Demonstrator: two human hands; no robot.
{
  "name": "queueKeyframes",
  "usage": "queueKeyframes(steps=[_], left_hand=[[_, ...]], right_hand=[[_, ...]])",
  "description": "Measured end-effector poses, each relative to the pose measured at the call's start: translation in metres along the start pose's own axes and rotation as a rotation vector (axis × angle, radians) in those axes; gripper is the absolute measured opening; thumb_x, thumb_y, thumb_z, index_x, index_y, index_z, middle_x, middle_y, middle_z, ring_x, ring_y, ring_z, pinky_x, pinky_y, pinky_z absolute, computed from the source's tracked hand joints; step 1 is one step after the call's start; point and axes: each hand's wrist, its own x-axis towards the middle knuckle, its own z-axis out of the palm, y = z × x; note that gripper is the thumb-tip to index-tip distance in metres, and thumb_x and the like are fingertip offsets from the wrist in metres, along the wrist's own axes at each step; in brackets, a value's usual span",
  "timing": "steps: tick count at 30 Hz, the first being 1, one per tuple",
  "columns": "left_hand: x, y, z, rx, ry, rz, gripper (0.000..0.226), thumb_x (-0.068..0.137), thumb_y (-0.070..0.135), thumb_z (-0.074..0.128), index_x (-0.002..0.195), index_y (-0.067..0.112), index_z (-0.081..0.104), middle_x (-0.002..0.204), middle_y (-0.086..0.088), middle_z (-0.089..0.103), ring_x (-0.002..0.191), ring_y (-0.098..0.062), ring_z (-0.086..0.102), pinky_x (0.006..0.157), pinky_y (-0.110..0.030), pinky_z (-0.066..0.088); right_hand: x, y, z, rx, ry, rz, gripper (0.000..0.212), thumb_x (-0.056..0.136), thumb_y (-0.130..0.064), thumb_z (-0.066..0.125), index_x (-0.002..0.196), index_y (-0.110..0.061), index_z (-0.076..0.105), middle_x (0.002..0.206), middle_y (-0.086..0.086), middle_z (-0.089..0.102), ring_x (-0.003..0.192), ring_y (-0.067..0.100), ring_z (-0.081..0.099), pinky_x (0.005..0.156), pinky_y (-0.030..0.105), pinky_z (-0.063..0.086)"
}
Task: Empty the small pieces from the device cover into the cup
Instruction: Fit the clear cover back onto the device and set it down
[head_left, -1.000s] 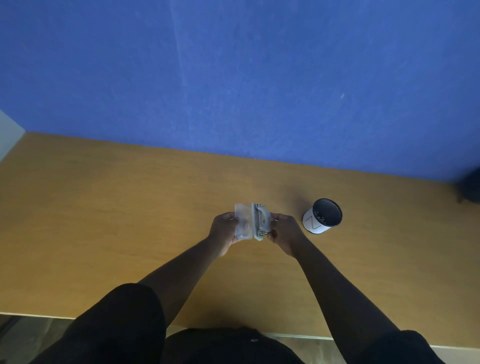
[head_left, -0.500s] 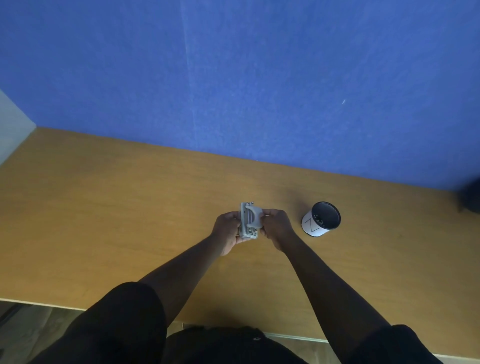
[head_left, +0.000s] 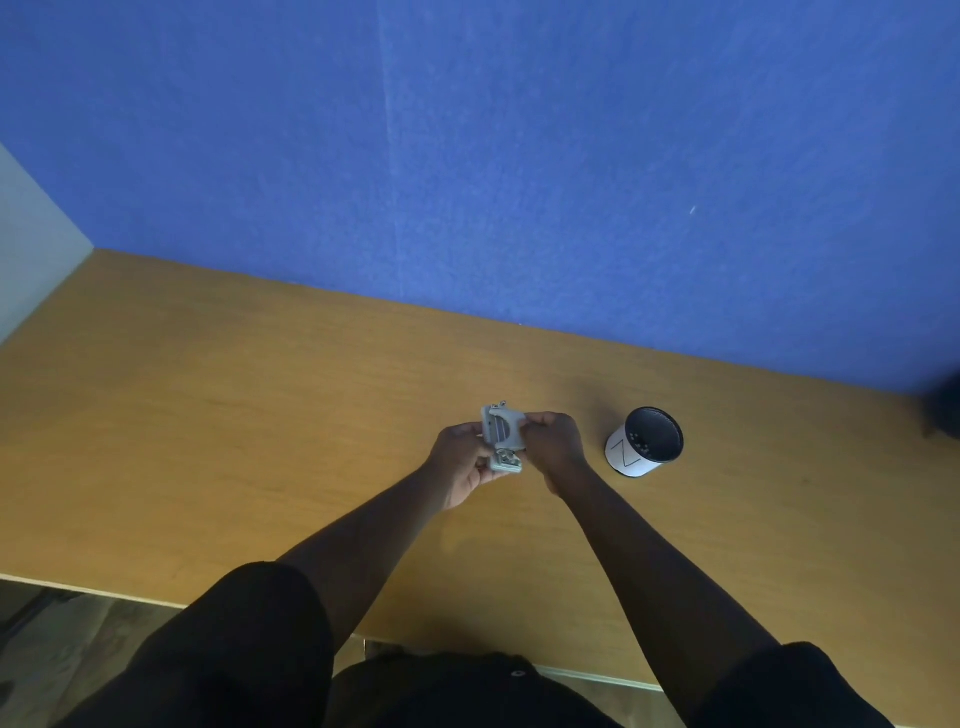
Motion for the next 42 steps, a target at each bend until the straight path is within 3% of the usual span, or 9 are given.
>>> queueKeyframes(steps=[5,8,12,18,22,24,32,39,42], left_hand=[[-0.003,0.001,0.001,0.07,-0.012,0.042,0.041,0.08,-0.026,0.043,0.115,-0.012,0.059,0.112,-0.035,0.064,0.107,-0.046,0.063,0.09,-0.051,0.054],[0.0,0.001,0.003,0.104,0.014,0.066,0.035,0.082,-0.025,0.045,0.109,-0.01,0.063,0.107,-0.032,0.066,0.102,-0.043,0.066,0.085,-0.048,0.055],[0.004,0.001,0.005,0.093,0.047,0.079,0.028,0.083,-0.021,0.049,0.098,-0.005,0.065,0.096,-0.026,0.067,0.089,-0.038,0.067,0.082,-0.049,0.056],[0.009,-0.003,0.006,-0.013,0.076,0.099,0.031,0.083,-0.022,0.046,0.093,0.002,0.063,0.089,-0.022,0.066,0.082,-0.033,0.065,0.081,-0.045,0.056],[0.008,-0.004,0.009,-0.03,0.057,0.077,0.036,0.081,-0.023,0.045,0.108,-0.006,0.061,0.091,-0.023,0.066,0.085,-0.034,0.065,0.084,-0.043,0.054],[0.005,-0.003,0.008,-0.029,0.045,0.06,0.035,0.08,-0.023,0.041,0.101,-0.006,0.063,0.091,-0.023,0.066,0.084,-0.033,0.065,0.084,-0.044,0.055],[0.006,0.009,0.005,-0.002,0.06,0.038,0.024,0.093,0.043,0.051,0.097,0.022,0.063,0.094,-0.011,0.07,0.084,-0.032,0.067,0.075,-0.046,0.055],[0.005,0.008,0.003,0.162,0.104,0.175,0.028,0.092,0.032,0.051,0.068,0.032,0.067,0.086,-0.004,0.062,0.076,-0.028,0.062,0.065,-0.044,0.056],[0.001,0.007,0.001,0.203,0.087,0.204,0.028,0.091,0.031,0.051,0.068,0.032,0.066,0.085,-0.002,0.061,0.075,-0.027,0.062,0.061,-0.041,0.056]], right_hand=[[-0.003,0.0,-0.003,0.002,-0.014,-0.01,0.013,0.088,-0.017,0.061,0.093,-0.011,0.071,0.072,-0.001,0.069,0.064,0.014,0.066,0.057,0.028,0.054],[-0.006,0.002,-0.007,-0.043,-0.034,-0.038,0.022,0.09,-0.024,0.057,0.101,-0.011,0.07,0.088,0.004,0.071,0.078,0.021,0.067,0.072,0.038,0.056],[-0.008,0.009,-0.013,-0.063,-0.083,0.018,0.026,0.094,-0.021,0.046,0.103,-0.007,0.066,0.098,0.013,0.069,0.08,0.024,0.062,0.067,0.037,0.048],[-0.018,0.014,-0.021,-0.006,-0.213,0.106,0.015,0.093,-0.007,0.055,0.099,-0.001,0.068,0.076,0.01,0.067,0.054,0.011,0.058,0.041,0.018,0.042],[-0.019,0.018,-0.024,0.02,-0.22,0.089,0.01,0.089,0.0,0.06,0.084,-0.007,0.066,0.067,0.007,0.064,0.052,0.011,0.054,0.042,0.018,0.042],[-0.019,0.02,-0.024,0.029,-0.207,0.093,0.012,0.088,0.001,0.059,0.081,-0.007,0.065,0.066,0.007,0.064,0.051,0.011,0.054,0.042,0.018,0.042],[-0.024,0.03,-0.026,-0.001,-0.19,-0.025,0.018,0.087,0.001,0.059,0.079,-0.015,0.065,0.072,0.003,0.068,0.065,0.015,0.062,0.062,0.027,0.053],[-0.029,0.031,-0.032,-0.18,-0.245,-0.175,0.017,0.089,-0.003,0.056,0.097,-0.015,0.066,0.083,-0.001,0.07,0.068,0.008,0.062,0.059,0.021,0.045],[-0.027,0.023,-0.035,-0.134,-0.225,-0.237,0.019,0.097,-0.016,0.048,0.106,-0.017,0.065,0.101,0.0,0.071,0.086,0.01,0.068,0.065,0.023,0.047]])
